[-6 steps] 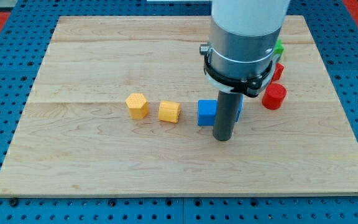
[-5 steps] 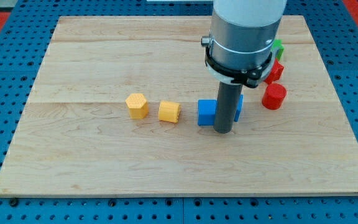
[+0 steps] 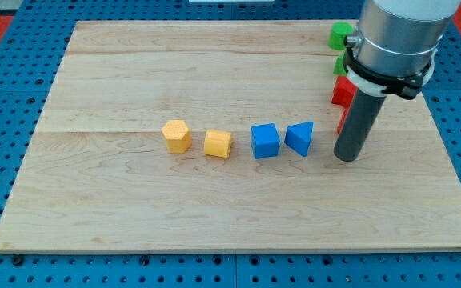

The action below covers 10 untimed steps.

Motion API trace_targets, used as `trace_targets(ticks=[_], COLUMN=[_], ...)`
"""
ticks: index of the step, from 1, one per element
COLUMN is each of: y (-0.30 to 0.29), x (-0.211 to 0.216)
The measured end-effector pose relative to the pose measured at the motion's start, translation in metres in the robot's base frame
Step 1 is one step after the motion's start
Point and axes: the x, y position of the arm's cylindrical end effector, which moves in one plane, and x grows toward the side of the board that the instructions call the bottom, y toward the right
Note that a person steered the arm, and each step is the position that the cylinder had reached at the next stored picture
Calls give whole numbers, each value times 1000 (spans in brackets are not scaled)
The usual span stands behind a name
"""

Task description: Make a horizontal row with the blue and the yellow blocks

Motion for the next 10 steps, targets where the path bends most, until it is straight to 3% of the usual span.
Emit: trace_targets(ticks=[2,3,5,8,10], y=[-39,-65,-189,-178,-171], x=[0,21,17,0,38])
